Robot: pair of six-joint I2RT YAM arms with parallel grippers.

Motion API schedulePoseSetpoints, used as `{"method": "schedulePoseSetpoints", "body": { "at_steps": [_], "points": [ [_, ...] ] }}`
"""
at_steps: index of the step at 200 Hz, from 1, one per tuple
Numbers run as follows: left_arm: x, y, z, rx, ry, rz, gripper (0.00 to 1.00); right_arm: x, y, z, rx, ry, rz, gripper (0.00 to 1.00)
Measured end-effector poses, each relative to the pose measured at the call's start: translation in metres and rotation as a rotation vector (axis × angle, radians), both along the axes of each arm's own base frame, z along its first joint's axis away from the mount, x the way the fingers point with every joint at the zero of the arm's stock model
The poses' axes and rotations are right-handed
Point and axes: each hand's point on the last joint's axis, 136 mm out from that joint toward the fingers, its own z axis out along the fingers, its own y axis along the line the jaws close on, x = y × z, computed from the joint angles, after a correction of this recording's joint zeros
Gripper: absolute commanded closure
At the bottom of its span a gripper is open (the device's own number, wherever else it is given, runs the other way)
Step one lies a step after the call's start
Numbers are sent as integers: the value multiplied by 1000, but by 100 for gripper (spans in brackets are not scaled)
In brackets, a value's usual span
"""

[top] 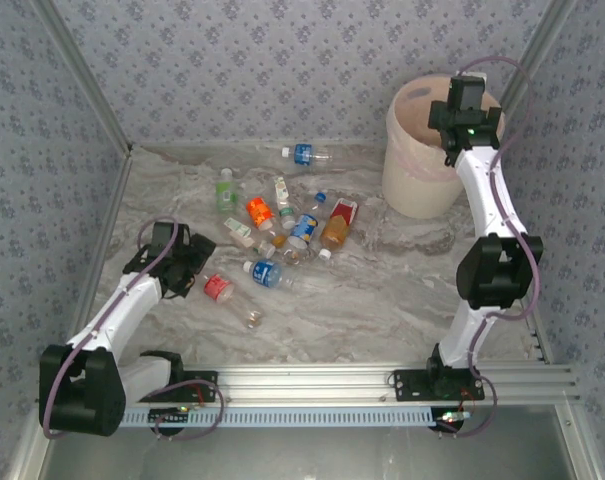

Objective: Put the plastic bottles in the bin

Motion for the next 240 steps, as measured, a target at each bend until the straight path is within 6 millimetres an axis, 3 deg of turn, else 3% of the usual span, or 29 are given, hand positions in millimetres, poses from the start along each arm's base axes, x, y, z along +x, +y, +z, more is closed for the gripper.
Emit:
{"method": "schedulePoseSetpoints", "body": {
  "at_steps": [51, 81, 131, 160, 192, 240],
  "points": [
    [-5, 0, -7, 2, 27, 5, 2, -32, 42, 44, 100, -137, 125, 0],
    [-10, -15, -15, -3, 57, -45, 4, -54, 70, 58, 162, -202, 212, 0],
    [-20, -40, -37, 3, 141, -117, 8, -90, 128, 65, 291, -254, 418, 0],
    [-21, -44, -50, 9, 180, -123, 19, -111, 159, 53, 328, -236, 519, 0],
    [-20, -44, -59, 7, 183, -119, 31, -126, 162, 40, 337, -219, 534, 0],
    [-15, -44, -59, 3, 151, -115, 41, -142, 157, 39, 341, -230, 528, 0]
  ]
}}
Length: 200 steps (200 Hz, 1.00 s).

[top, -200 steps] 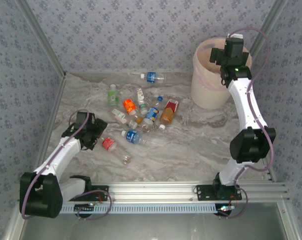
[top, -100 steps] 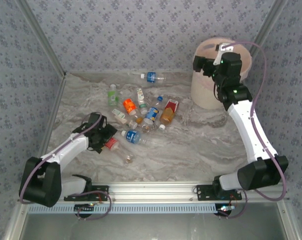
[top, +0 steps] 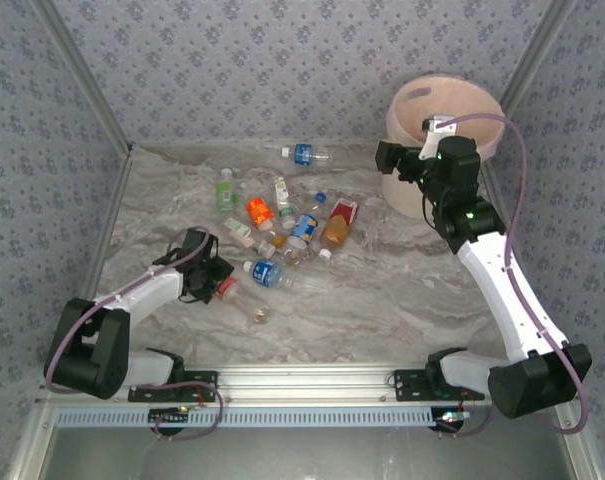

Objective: Put the plastic bottles in the bin

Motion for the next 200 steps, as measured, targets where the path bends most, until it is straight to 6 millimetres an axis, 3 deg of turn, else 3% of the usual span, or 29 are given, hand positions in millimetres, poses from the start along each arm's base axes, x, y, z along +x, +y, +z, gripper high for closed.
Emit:
{"method": "schedulePoseSetpoints", "body": {
  "at_steps": [27, 60, 80, 113, 162, 200],
  "points": [
    [4, 5, 12, 22, -53, 0, 43, -5, 3, 0, 11, -20, 26, 0],
    [12, 19, 46, 69, -164, 1, 46, -9, 17, -9, 17, -31, 82, 0],
    [24, 23, 80, 88, -261, -11, 46, -11, 28, -17, 18, -33, 116, 0],
    [51, 14, 153, 92, -475, -91, 46, -15, 47, -25, 21, -45, 179, 0],
    [95, -29, 252, 13, -790, -280, 47, -25, 93, -24, 49, -83, 367, 0],
    [118, -91, 294, -103, -934, -491, 48, -32, 139, -41, 90, -46, 551, 0]
  ]
}}
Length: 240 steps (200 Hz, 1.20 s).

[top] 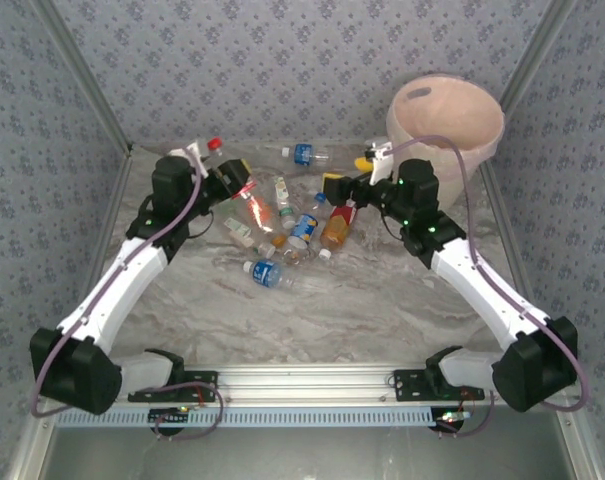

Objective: Put the plastic bottles in the bin

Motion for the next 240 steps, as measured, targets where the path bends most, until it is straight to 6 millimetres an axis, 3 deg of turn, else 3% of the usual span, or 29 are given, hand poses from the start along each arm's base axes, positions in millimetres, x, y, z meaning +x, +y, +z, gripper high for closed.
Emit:
{"method": "schedulePoseSetpoints", "body": {
  "at_steps": [46, 133, 140, 162, 197, 208, 227, 240],
  "points": [
    [-1, -66, 28, -35, -125, -241, 47, -17, 50, -23, 51, 104, 215, 0],
    [-12, -110, 44, -76, -229, -380, 48, -35, 90, -21, 100, 175, 401, 1],
    [-13, -113, 45, -79, -235, -386, 47, -35, 93, -23, 97, 181, 407, 4],
    [-13, -119, 44, -86, -239, -402, 46, -33, 97, -26, 87, 210, 403, 24],
    [-13, -120, 42, -88, -231, -408, 41, -27, 93, -32, 61, 222, 360, 39],
    [-13, -120, 42, -87, -227, -408, 36, -26, 92, -34, 53, 219, 356, 43],
    [-13, -120, 40, -85, -221, -406, 13, -26, 91, -37, 35, 218, 350, 46],
    [-13, -120, 40, -86, -206, -403, 4, -25, 88, -41, 19, 225, 337, 47]
  ]
}}
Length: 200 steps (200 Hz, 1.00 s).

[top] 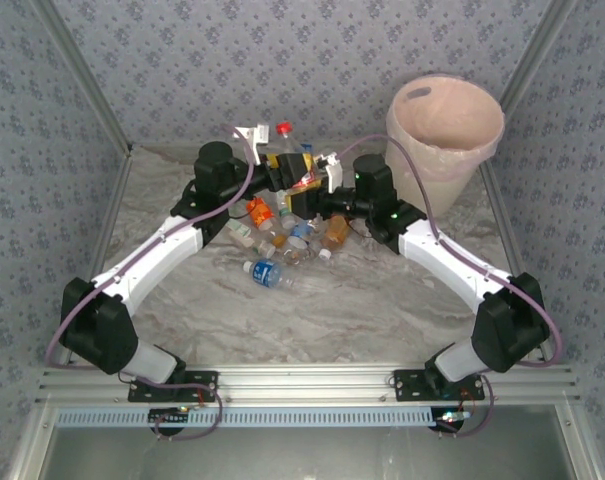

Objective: Put the plastic bottles in the bin

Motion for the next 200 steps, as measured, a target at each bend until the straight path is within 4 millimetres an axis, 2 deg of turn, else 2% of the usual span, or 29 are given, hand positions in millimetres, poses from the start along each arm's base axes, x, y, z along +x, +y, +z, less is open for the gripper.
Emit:
{"method": "schedulePoseSetpoints", "body": {
  "at_steps": [23, 53, 86, 116, 166, 200],
  "points": [
    [0, 0, 1, -1, 9, 0, 2, 6, -9, -7, -31, 11, -33, 49],
    [-4, 2, 1, 0, 14, 1, 2, 19, -32, -16, -75, 33, -108, 51],
    [-20, 24, 7, -8, -7, 68, 2, 34, -63, -17, -107, 39, -203, 52],
    [-25, 66, -5, 8, -1, 277, 2, 48, -91, -2, -122, 21, -284, 52],
    [-31, 156, -56, 84, 116, 707, 2, 72, -128, 46, -123, -103, -417, 52],
    [-40, 209, -91, 119, 232, 913, 2, 88, -160, 77, -125, -177, -523, 53]
  ]
}}
